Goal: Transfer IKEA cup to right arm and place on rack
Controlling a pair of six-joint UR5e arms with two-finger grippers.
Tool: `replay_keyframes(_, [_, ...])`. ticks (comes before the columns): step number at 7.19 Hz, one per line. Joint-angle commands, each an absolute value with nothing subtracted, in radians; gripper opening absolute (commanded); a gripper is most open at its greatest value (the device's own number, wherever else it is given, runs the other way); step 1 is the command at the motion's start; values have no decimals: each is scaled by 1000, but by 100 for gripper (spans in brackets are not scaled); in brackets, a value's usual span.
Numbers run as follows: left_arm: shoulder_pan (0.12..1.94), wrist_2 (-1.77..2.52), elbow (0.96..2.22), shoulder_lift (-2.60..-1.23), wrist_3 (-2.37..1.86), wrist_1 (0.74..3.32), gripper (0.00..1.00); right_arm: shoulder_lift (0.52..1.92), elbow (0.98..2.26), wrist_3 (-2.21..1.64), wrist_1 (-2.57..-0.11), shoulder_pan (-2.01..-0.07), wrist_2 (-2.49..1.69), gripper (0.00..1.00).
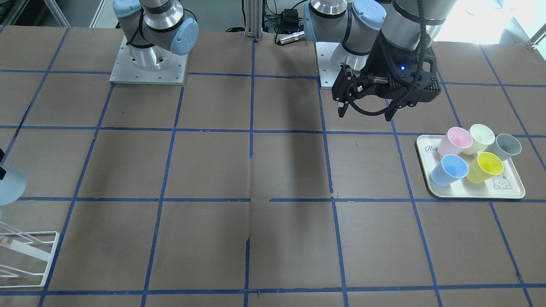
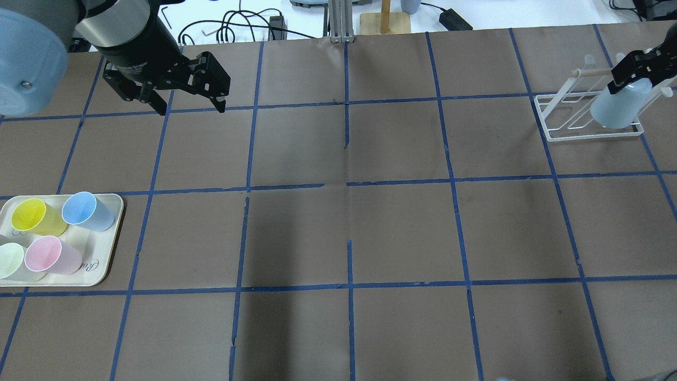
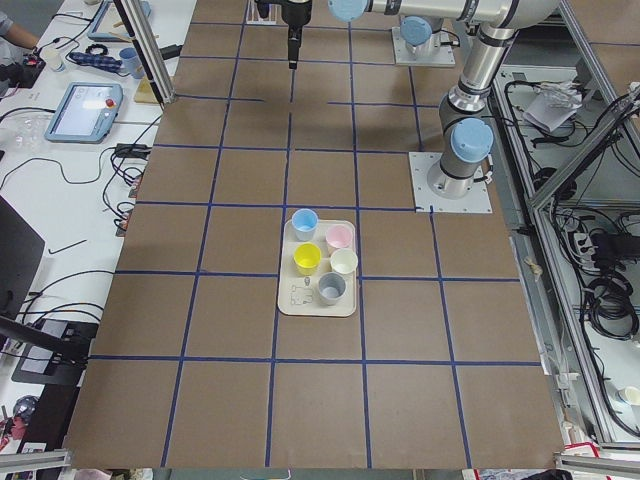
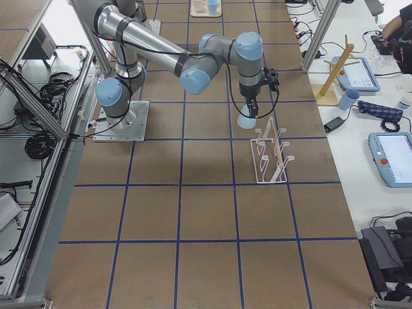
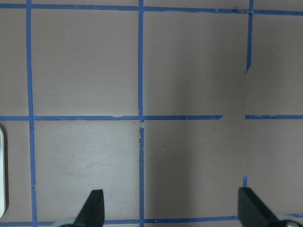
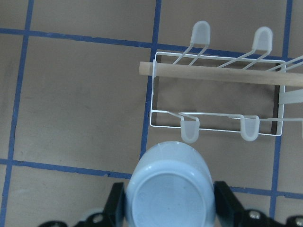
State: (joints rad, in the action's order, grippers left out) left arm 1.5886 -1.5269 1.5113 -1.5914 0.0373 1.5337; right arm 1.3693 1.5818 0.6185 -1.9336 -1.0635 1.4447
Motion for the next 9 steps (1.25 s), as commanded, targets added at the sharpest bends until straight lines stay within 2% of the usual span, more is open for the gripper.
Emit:
replay_keyframes(1, [1577,-1534,1491,-1591,61,1572,100,1318,1556,624,-1960,-1057,1445,33])
replay_keyframes(9, [1585,-1548,1512,-1588,46,1560,100,1255,1537,611,-2012,-1058,1417,34])
